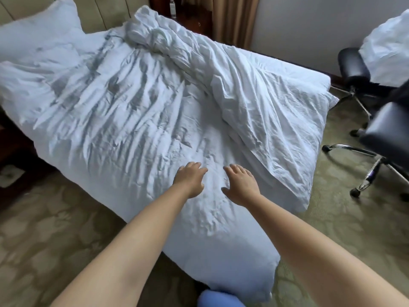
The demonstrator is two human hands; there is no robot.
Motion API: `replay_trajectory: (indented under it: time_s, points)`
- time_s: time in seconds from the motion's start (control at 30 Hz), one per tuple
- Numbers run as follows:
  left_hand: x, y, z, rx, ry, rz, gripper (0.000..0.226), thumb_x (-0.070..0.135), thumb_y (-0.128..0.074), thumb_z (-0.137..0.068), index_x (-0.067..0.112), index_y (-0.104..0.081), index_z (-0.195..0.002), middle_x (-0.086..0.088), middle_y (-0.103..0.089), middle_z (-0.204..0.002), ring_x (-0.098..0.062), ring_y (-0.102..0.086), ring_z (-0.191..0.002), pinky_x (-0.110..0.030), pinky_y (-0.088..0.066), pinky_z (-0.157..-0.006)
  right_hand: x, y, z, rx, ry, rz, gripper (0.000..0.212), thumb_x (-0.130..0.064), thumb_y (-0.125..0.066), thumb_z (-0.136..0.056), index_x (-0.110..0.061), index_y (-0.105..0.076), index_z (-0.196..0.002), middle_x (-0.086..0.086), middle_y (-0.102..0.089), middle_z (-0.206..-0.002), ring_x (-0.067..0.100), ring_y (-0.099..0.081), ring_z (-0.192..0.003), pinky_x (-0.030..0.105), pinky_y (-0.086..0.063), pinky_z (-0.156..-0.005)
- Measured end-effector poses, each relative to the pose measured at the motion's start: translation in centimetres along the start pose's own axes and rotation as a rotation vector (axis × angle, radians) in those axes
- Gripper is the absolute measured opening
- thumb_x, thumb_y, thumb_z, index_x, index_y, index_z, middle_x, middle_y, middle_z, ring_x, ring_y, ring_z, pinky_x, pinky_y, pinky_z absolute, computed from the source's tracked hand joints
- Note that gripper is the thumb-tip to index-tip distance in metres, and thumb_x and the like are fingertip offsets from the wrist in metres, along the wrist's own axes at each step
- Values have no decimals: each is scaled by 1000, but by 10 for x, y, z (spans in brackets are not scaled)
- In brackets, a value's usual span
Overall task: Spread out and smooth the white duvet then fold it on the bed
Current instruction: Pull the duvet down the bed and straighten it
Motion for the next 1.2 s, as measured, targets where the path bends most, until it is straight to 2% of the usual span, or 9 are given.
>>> replay_trajectory:
  time_s: [0.17, 0.33, 0.5, 0.73, 0.87, 1.03, 1.1, 1.17, 1.2]
  points:
    - [-28, 5, -45, -31, -96, -69, 53, 26, -50, -94, 21, -34, -144, -4, -25, -154, -21, -20, -142, -39, -23, -113, -4, -25, -51, -55, -74, 5, 66, -34, -54, -91, -18, -24, -148, 7, -21, -156, 22, -15, -145, 33, -13, -117]
    - [-62, 17, -123, -62, -181, -97, 50, 19, -50, -93, 19, -39, -141, -5, -29, -151, -21, -24, -140, -38, -24, -112, -3, -31, -149, 20, -156, -45, 58, -28, -52, -92, -17, -29, -145, 8, -22, -155, 22, -16, -145, 34, -14, -116]
    - [-90, 25, -194, -83, -263, -130, 49, 12, -46, -92, 19, -39, -140, -4, -31, -149, -21, -27, -138, -35, -26, -109, 9, -40, -211, -28, -241, -65, 58, -20, -50, -93, -16, -26, -145, 9, -20, -156, 23, -14, -145, 33, -14, -116]
    - [-110, 26, -286, -138, -380, -162, 53, 8, -47, -89, 19, -38, -140, -6, -23, -155, -21, -19, -142, -38, -18, -114, 39, -43, -284, -58, -354, -21, 58, -15, -47, -92, -15, -26, -146, 10, -12, -158, 23, -11, -146, 35, -15, -116]
    - [-109, 29, -338, -81, -467, -174, 54, 5, -44, -87, 17, -40, -140, -6, -24, -154, -20, -19, -142, -37, -18, -114, 63, -45, -323, -30, -440, 51, 65, -12, -44, -92, -15, -16, -150, 10, -1, -160, 23, -3, -147, 37, -10, -118]
    - [-96, 19, -410, -52, -602, -298, 60, 8, -45, -88, 19, -30, -145, -6, -15, -158, -21, -13, -145, -47, -7, -117, 101, -63, -365, -109, -589, 83, 68, -12, -40, -94, -14, -6, -153, 8, -5, -160, 23, -7, -147, 39, -12, -117]
    - [-86, 17, -435, -24, -624, -339, 63, 8, -45, -88, 20, -25, -147, -5, -10, -159, -20, -9, -146, -55, -2, -115, 119, -69, -377, -111, -648, 126, 66, -12, -47, -92, -9, -17, -151, 12, -16, -158, 27, -19, -145, 46, -21, -114]
    - [-73, 14, -458, 3, -653, -367, 67, 8, -44, -89, 21, -19, -149, -4, -6, -159, -21, -6, -146, -59, 1, -113, 139, -72, -387, -52, -704, 153, 72, -11, -74, -71, -4, -48, -137, 17, -46, -143, 35, -49, -125, 57, -43, -98]
    - [-66, 12, -470, 18, -667, -380, 70, 8, -45, -89, 22, -15, -151, -4, -3, -160, -21, -4, -147, -60, 2, -113, 151, -80, -388, -73, -741, 139, 77, -10, -82, -57, -5, -57, -129, 16, -54, -134, 36, -58, -113, 60, -48, -87]
Point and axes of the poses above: each hand's wrist, its own z-axis away from the middle knuckle, its own y-axis out of the back of the hand, x = y × z, the point moved 6 cm from there along -z, towards the middle knuckle
